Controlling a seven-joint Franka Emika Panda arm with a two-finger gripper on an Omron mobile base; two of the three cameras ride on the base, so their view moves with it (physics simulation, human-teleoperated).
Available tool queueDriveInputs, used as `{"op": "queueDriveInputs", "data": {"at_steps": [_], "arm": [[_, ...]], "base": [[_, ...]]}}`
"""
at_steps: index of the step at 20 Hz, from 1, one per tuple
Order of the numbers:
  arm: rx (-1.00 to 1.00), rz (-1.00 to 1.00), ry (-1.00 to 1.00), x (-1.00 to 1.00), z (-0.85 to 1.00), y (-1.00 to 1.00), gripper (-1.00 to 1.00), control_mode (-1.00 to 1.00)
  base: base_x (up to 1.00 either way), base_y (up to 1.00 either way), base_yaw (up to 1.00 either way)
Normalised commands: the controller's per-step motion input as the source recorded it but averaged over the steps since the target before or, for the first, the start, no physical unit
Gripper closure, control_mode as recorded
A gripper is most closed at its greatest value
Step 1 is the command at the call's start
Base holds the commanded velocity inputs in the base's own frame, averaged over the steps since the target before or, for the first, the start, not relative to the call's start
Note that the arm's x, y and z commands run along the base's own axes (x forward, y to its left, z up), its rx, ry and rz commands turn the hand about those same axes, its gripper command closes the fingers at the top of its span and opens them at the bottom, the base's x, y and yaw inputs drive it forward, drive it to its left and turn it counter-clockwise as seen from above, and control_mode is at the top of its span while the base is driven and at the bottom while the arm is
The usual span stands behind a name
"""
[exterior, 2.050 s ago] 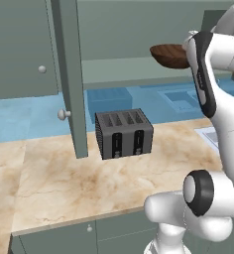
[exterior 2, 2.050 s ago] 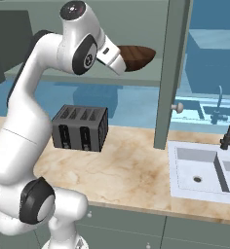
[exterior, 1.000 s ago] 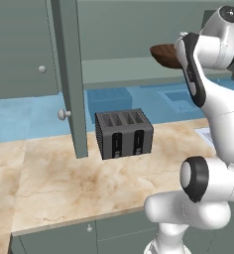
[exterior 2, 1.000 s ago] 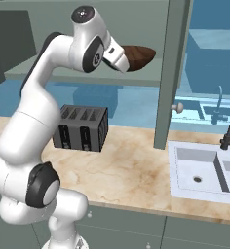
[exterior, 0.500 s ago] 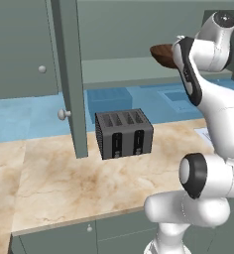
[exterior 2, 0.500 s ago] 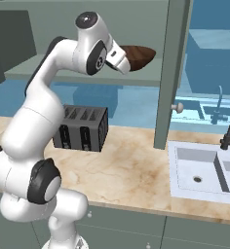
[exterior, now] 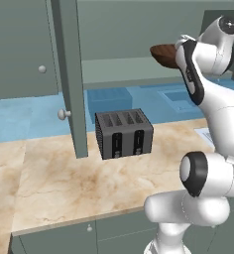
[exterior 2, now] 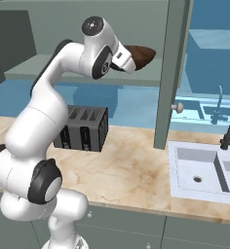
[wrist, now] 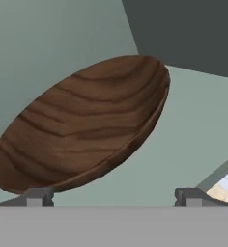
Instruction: Pick up the bowls from the cabinet and place each bowl in front of a stool on the dining counter.
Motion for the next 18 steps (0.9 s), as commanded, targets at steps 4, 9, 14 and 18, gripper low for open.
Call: {"op": "queueDriveInputs", "data": {"at_steps": [4,9,14,18], "arm": [[0.0,0.0,-0.01,0.19,0.0,-0.08,-1.0,-1.0],[0.0,0.0,0.0,0.32,0.0,-0.01,-1.0,-1.0],[0.0,0.0,0.0,0.33,0.0,-0.04,-1.0,-1.0],[0.0,0.0,0.0,0.1,0.0,-0.08,-1.0,-1.0]], "base": [[0.0,0.0,0.0],[0.0,0.0,0.0],[0.0,0.0,0.0],[0.0,0.0,0.0]]}}
